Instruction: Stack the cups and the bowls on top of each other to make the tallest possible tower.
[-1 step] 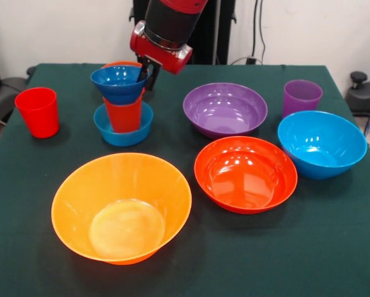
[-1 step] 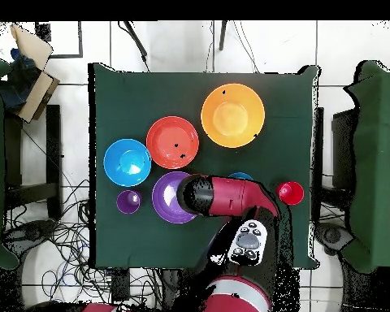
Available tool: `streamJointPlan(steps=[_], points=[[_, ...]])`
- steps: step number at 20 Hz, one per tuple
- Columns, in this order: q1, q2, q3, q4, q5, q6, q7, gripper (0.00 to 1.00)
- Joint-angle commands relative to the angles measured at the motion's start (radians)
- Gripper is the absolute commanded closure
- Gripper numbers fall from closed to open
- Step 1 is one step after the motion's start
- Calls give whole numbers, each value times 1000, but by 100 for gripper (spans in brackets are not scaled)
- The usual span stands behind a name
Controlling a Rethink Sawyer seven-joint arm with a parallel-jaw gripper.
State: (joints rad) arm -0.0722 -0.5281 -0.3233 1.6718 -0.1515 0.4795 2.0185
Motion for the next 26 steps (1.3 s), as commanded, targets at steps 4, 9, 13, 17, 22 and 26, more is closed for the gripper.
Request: streamJointPlan(steps=[4, 9, 13, 17, 22, 26], points=[[-101, -12, 168, 83, 10, -85, 38, 0], [-125, -38, 213, 99, 49, -18, 51, 0], [-136, -57, 236, 104, 49, 13, 46, 0], [-136, -77, 241, 109, 40, 32, 46, 0], [-137, -83, 246, 110, 33, 40, 46, 0], [-139, -102, 254, 116, 37, 61, 42, 0]])
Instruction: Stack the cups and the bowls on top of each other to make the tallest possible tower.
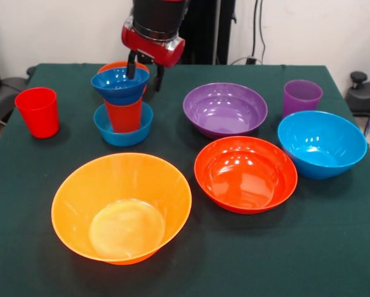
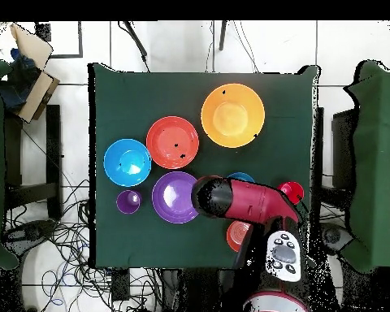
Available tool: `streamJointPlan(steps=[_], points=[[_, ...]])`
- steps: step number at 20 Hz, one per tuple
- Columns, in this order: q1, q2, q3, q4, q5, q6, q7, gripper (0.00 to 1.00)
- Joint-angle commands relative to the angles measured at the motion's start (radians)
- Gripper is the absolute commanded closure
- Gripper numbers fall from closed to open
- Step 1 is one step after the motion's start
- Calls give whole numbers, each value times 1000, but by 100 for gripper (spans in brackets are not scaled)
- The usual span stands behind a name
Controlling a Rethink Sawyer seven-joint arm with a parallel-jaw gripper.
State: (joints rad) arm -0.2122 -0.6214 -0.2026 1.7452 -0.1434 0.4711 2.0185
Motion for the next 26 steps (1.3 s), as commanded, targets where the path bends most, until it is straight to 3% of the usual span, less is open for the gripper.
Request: streamJointPlan(steps=[1, 8, 14, 26], points=[[-2, -13, 138, 45, 30, 69, 41, 0], [-41, -30, 195, 67, 24, 31, 17, 0], [27, -79, 118, 18, -16, 121, 35, 0], [105, -130, 60, -56, -11, 251, 69, 0]])
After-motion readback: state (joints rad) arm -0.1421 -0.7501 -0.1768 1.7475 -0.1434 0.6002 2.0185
